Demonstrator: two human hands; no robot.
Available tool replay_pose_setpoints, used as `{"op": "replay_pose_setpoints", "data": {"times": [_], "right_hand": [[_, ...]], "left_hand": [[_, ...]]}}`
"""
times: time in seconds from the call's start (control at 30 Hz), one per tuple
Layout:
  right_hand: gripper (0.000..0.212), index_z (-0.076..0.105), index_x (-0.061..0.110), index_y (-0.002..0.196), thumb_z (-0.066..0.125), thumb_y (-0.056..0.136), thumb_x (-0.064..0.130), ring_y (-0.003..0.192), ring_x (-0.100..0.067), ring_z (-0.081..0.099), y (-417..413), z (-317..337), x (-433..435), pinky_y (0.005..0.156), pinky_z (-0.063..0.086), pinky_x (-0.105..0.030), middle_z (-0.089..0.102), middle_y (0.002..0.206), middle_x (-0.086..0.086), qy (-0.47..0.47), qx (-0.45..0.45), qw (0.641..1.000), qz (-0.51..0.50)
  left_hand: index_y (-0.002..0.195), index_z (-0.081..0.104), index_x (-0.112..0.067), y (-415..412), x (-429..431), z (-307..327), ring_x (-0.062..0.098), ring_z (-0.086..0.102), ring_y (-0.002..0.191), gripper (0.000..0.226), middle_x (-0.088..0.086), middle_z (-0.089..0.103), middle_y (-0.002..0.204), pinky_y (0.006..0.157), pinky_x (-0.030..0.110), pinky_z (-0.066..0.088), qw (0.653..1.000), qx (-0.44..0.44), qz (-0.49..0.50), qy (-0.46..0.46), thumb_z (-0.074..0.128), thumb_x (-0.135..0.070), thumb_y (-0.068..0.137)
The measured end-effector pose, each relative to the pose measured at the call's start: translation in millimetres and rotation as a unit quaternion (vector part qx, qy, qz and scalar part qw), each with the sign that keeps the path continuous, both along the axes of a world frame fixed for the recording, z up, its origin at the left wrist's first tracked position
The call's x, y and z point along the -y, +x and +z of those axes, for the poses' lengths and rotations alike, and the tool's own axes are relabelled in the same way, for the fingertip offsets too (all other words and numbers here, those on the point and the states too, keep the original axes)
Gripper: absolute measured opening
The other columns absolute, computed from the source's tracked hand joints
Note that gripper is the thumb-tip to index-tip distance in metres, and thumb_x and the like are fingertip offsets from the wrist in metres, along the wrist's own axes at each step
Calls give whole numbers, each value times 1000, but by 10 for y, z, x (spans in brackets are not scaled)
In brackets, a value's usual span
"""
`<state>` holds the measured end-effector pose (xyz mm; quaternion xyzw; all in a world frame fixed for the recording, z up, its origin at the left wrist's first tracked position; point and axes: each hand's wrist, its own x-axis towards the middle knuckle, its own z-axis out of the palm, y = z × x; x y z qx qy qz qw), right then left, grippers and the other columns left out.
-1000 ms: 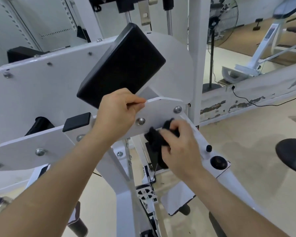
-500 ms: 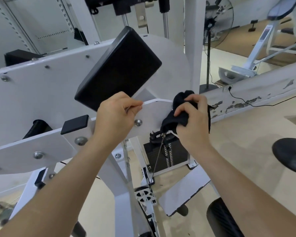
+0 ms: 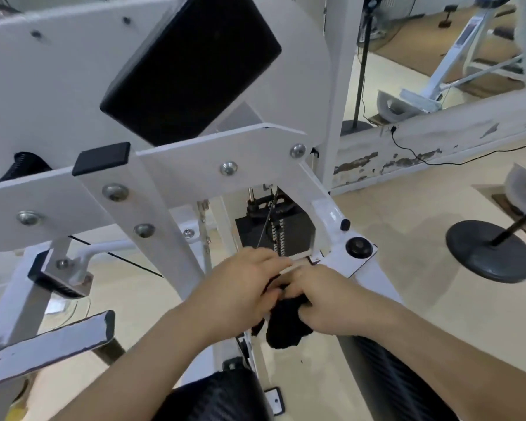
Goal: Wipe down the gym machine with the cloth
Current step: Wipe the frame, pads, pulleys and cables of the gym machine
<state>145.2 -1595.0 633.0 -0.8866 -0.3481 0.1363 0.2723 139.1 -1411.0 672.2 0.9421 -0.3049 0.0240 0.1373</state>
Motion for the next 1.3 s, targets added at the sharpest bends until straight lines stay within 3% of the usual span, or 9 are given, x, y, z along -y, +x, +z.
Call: {"op": "replay_pose_setpoints", "data": {"times": [0.13,0.43,0.63,0.73,0.83,0.9,0.97,1.07,1.3], "right_hand": [[50,75,22,98,46,67,-6,116,-5,52,-92,1,145,92,45,-22,56,132,20,19,-22,999,30],[19,64,19,78,48,71,13,98,-22,53,-86,36,498,73,51,-36,60,93,4,-122,102,967,-200],[21,68,20,92,67,83,39,125,-7,39,-308,59,392,99,39,-26,46,136,15,18,56,979,-194],[29,61,27,102,70,79,42,119,0,47,-390,126,317,96,44,-23,45,131,20,122,6,976,-182],[52,44,40,116,73,73,37,108,2,55,-422,183,294,86,48,-15,52,116,23,254,-75,951,-162],[53,49,31,122,69,76,15,108,-5,55,-366,149,351,86,49,-24,54,119,16,196,62,966,-159],[50,60,21,119,60,75,-1,106,-23,54,-268,74,431,76,53,-37,55,124,4,74,211,955,-194],[47,57,25,127,50,85,6,114,-26,44,-194,-78,418,85,49,-39,48,136,5,-55,175,959,-215],[38,66,20,116,55,82,9,104,-31,51,-260,-164,117,80,50,-40,61,124,0,-69,187,978,-58]], "left_hand": [[129,48,-31,-150,-64,-256,7,55,103,41,-10,60,117,90,32,47,969,-237,37,-63,56,-26,89],[115,45,-22,-148,357,-318,22,56,93,32,-1,52,102,72,30,42,982,-148,81,88,57,-40,91],[103,63,-32,-143,278,-92,15,59,79,21,-9,65,83,64,29,44,982,-127,141,26,60,-24,83],[86,64,-34,-269,235,86,9,61,65,13,-9,66,74,64,31,53,968,-153,169,-106,63,-31,74],[95,71,-26,-333,230,239,14,71,81,16,-5,74,93,72,25,57,862,-354,123,-342,66,-18,83],[108,71,-22,-284,214,220,11,70,94,31,-5,73,106,83,26,56,850,-410,121,-309,59,-1,88],[118,65,-25,-195,202,91,8,65,102,37,-10,67,115,92,31,52,915,-332,179,-140,55,-5,89],[118,59,-20,-136,260,-128,18,64,100,28,-2,65,111,85,32,50,932,-300,188,79,57,-27,90],[85,58,-16,16,209,-391,15,51,56,7,3,60,75,56,27,44,888,-402,214,-62,65,-17,87]]}}
